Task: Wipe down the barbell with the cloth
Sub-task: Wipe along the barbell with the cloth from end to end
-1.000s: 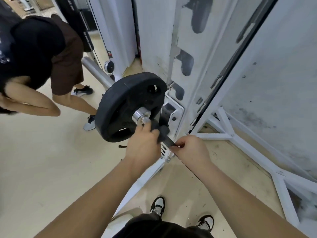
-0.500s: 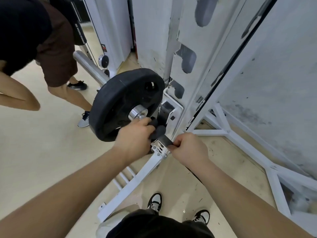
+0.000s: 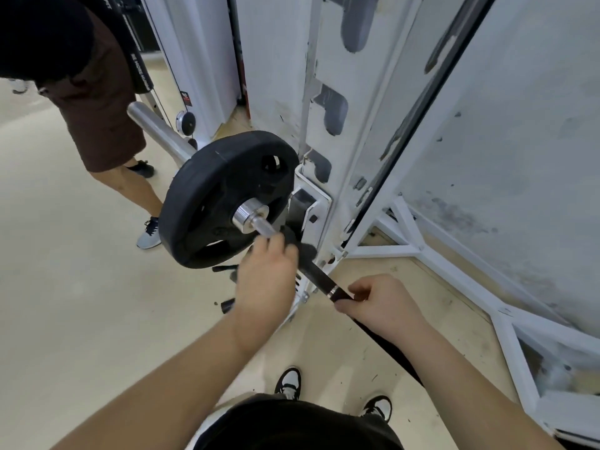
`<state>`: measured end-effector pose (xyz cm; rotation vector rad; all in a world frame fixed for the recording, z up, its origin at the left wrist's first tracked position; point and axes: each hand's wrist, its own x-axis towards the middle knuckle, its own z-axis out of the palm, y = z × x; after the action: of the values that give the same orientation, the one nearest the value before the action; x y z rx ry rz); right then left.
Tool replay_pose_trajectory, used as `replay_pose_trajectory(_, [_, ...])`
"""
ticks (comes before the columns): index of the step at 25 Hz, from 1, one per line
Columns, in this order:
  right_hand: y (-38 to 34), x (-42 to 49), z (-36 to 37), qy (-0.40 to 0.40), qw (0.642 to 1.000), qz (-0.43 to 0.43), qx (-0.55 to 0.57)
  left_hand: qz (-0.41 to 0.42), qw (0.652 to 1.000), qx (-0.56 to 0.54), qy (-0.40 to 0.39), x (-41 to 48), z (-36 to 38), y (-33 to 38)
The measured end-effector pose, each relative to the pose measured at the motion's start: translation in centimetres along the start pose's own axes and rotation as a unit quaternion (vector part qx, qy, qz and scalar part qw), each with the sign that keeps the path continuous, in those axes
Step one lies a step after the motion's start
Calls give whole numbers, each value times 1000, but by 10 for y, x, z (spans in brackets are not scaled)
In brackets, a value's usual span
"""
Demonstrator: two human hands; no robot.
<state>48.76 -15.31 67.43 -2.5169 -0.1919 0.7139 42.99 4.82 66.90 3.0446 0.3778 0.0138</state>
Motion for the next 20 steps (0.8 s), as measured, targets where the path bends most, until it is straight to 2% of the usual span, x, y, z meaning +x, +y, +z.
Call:
replay_pose_trajectory(3, [0,-4,4,-1,1000,15,-1,158,987,-25,26,-27,13,16])
replay_pose_trajectory(4, [0,-4,6,5,1000,20,3,174,984,-31,25,-21,12,7])
replay_pose_trajectory(6, [-3,-4,7,16,999,31,-17,106,992,-39,53,2,9,-7])
replay_pose_trajectory(8, [-5,-6,7,23,999,39,-25,22,998,-55,34,-2,8,10])
replay_pose_trajectory(9, [-5,-7,7,27,999,39,-22,36,997,-61,19,-15,13,27])
replay_pose_trajectory(11, [-2,-7,8,36,998,37,-22,132,986,-106,8,-42,25,52])
replay_pose_trajectory(13, [0,-10,7,34,999,29,-21,187,975,-120,34,-37,25,36])
replay_pose_trajectory(14, [0,-12,7,35,999,26,-14,167,978,-110,51,-23,23,22])
replay_pose_trajectory(17, [-3,-13,8,35,999,25,-5,12,994,-81,77,-2,17,10])
replay_pose_trajectory(18, [-4,-12,8,37,999,26,-7,8,994,-92,61,-12,19,20])
replay_pose_trajectory(20, [-3,-10,8,39,999,25,-18,67,988,-140,15,-42,28,44])
